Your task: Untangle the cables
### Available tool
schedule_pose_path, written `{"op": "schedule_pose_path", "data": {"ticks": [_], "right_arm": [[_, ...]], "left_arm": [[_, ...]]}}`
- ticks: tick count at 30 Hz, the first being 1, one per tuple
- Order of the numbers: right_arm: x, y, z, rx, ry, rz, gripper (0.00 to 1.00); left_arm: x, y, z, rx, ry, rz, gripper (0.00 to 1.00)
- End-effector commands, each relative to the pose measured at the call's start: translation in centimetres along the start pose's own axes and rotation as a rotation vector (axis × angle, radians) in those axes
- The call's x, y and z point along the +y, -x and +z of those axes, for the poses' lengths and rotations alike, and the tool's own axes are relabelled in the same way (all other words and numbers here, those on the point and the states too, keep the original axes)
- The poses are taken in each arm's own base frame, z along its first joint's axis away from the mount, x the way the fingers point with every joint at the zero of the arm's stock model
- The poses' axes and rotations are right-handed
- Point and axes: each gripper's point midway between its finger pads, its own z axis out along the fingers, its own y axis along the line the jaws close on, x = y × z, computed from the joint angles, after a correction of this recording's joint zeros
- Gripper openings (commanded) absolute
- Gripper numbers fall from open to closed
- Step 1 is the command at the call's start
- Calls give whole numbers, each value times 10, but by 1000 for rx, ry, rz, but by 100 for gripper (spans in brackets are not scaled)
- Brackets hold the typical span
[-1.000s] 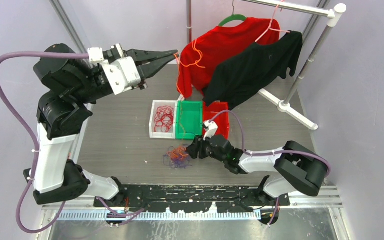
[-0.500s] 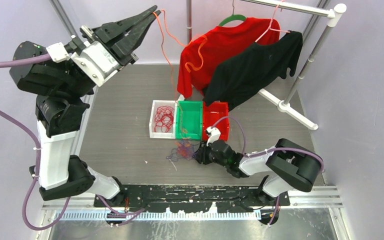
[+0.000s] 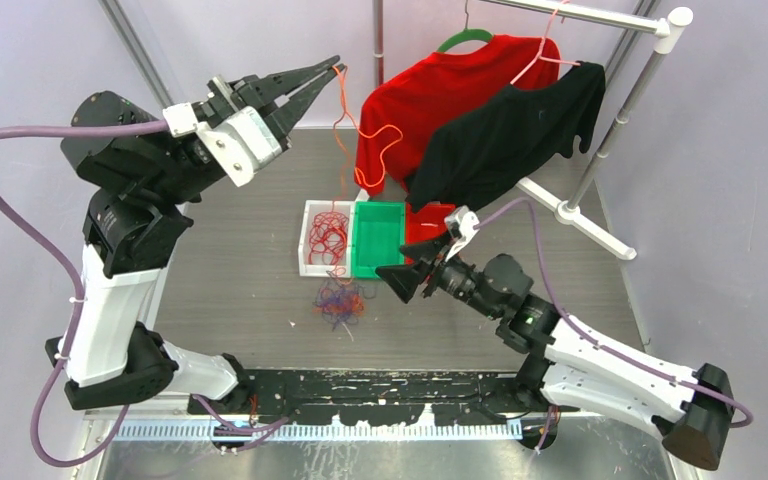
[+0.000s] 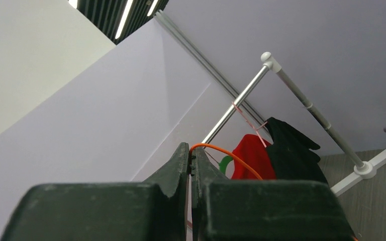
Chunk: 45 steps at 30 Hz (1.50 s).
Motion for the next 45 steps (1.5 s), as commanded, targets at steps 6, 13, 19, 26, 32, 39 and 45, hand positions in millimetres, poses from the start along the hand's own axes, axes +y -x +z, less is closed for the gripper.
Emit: {"op": "schedule_pose_path", "data": {"ticks": [6, 13, 19, 26, 32, 39, 45], "right_arm": [[84, 68, 11, -11, 303, -125, 92], [93, 74, 52, -4, 310, -145, 87], [81, 60, 91, 17, 248, -142, 78], [44, 9, 110, 65, 135, -77, 63], [0, -63, 105, 137, 29, -14, 53], [-37, -138, 82, 224, -57, 102, 46], [-57, -174, 61, 248, -112, 178, 21]], "left_arm": [[-3, 6, -4, -16, -21, 13, 0], [-5, 6, -2, -17, -30, -1, 0], [-6, 9, -1, -30, -41, -27, 0], [-1, 20, -3, -56, -34, -28, 0], [12, 38, -6, -100, -5, -23, 0], [32, 61, -12, -154, 49, 14, 0], [50, 79, -17, -202, 111, 66, 0]]}}
